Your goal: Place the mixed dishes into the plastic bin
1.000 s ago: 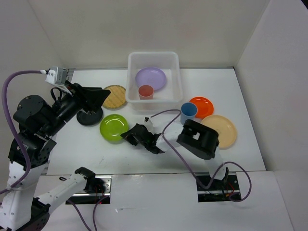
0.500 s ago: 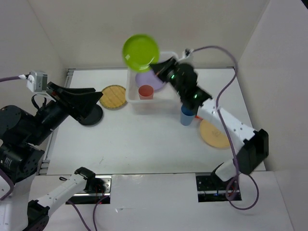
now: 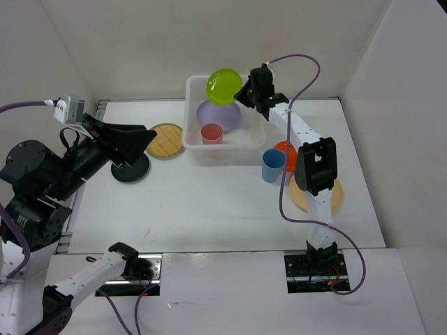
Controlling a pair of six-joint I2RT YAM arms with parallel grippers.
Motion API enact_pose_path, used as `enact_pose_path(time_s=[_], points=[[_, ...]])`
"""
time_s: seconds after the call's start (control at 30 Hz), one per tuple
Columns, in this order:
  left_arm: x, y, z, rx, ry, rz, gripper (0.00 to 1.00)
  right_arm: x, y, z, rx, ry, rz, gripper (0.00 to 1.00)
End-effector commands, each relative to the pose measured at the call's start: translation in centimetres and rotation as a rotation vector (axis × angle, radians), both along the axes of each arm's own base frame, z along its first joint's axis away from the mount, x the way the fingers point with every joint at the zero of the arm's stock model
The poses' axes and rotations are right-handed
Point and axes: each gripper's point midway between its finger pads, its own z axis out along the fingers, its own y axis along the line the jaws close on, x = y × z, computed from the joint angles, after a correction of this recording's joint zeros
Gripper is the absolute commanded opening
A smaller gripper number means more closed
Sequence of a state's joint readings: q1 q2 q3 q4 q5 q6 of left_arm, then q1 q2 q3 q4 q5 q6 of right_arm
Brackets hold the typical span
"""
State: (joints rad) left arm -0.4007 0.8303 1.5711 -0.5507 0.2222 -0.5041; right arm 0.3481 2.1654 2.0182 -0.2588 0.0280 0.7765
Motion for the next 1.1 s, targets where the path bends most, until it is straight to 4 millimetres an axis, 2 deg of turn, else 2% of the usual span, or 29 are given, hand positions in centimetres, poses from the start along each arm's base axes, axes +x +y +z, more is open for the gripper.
enact_pose_path(time_s=[0.0, 0.1, 0.13, 0.2, 0.47, 0.5, 0.6, 0.63, 0.67, 0.7, 0.77, 0.83, 0.87, 1.0, 1.07], points=[[0.1, -0.1, 0.5, -0.004, -0.021, -0.006, 0.53, 0.3, -0.1, 1.7, -0.019, -0.014, 0.035, 0.00], [0.5, -0.3, 0.2, -0.012, -0.015, -0.007, 0.53, 0.6, -0.3, -1.5, -0.063, 0.041, 0.037, 0.00], [0.5, -0.3, 0.2, -0.012, -0.015, -0.007, 0.53, 0.6, -0.3, -1.5, -0.063, 0.041, 0.037, 0.00], [0.6, -0.4, -0.2, -0.008, -0.006, -0.007, 0.53, 1.0, -0.8, -3.7, -0.084, 0.073, 0.033, 0.00], [0.7, -0.4, -0.7, -0.005, 0.002, -0.007, 0.56, 0.9, -0.2, -7.6, -0.098, 0.143, 0.069, 0.00], [0.7, -0.4, -0.7, -0.005, 0.002, -0.007, 0.56, 0.8, -0.1, -8.8, -0.101, 0.169, 0.078, 0.00], [0.9, -0.3, -1.1, -0.002, 0.011, 0.002, 0.57, 1.1, 0.2, -8.9, -0.106, 0.171, 0.093, 0.03], [0.9, -0.3, -1.1, -0.002, 0.011, 0.002, 0.57, 1.0, 0.2, -9.7, -0.112, 0.190, 0.093, 0.03], [0.9, -0.3, -1.1, -0.002, 0.011, 0.002, 0.57, 1.2, 0.2, -9.4, -0.117, 0.179, 0.097, 0.03], [0.9, -0.3, -1.1, -0.002, 0.011, 0.002, 0.57, 1.1, 0.2, -10.1, -0.122, 0.196, 0.098, 0.04], [0.9, -0.3, -1.1, -0.002, 0.011, 0.002, 0.58, 1.2, 0.2, -10.3, -0.131, 0.198, 0.103, 0.07], [1.0, -0.2, -1.3, 0.000, 0.020, 0.012, 0.58, 1.2, 0.1, -10.3, -0.134, 0.209, 0.103, 0.15], [1.0, -0.2, -1.3, 0.000, 0.020, 0.012, 0.58, 1.4, 0.2, -10.4, -0.140, 0.203, 0.107, 0.23], [1.0, -0.2, -1.3, 0.000, 0.020, 0.012, 0.58, 1.6, -0.2, -10.5, -0.158, 0.198, 0.095, 0.34], [1.0, -0.2, -1.3, 0.000, 0.020, 0.012, 0.58, 1.6, -0.2, -9.8, -0.164, 0.191, 0.099, 0.40]])
